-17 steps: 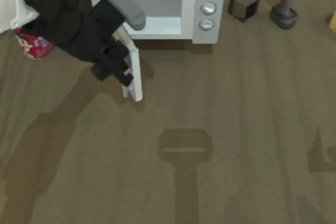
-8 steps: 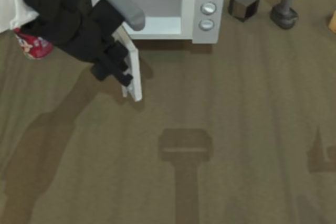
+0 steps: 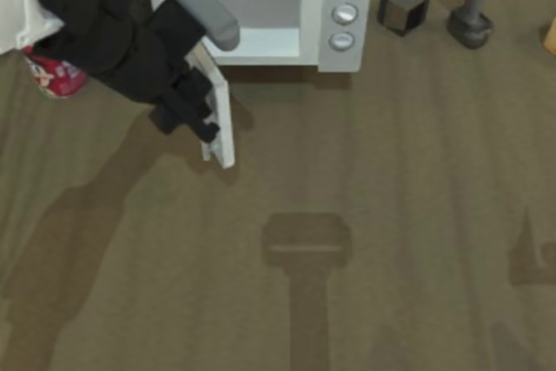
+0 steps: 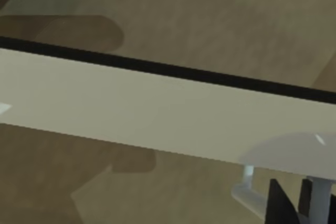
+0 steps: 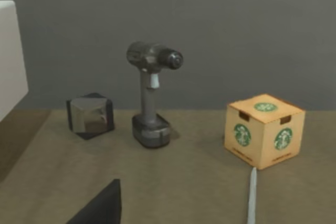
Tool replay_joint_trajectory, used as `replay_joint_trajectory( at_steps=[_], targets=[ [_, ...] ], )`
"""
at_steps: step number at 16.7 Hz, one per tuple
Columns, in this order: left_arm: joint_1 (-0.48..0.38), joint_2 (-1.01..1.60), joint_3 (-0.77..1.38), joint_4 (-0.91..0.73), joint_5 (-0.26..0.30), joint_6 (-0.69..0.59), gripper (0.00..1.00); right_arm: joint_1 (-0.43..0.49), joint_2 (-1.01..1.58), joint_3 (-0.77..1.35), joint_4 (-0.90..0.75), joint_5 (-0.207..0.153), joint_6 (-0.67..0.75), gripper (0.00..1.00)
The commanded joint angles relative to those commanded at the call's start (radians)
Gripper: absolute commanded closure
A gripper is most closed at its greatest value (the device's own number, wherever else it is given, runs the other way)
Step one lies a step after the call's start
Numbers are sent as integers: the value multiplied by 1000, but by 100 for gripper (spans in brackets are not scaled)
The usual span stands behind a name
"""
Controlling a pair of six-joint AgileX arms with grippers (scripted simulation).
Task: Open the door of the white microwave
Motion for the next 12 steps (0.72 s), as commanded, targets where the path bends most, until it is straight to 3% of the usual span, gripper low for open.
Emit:
replay_joint_trajectory(
  at_steps=[12],
  targets=[
    [79,-6,0,-70,86,199,100,0,0,0,0,0,0,0]
  ],
)
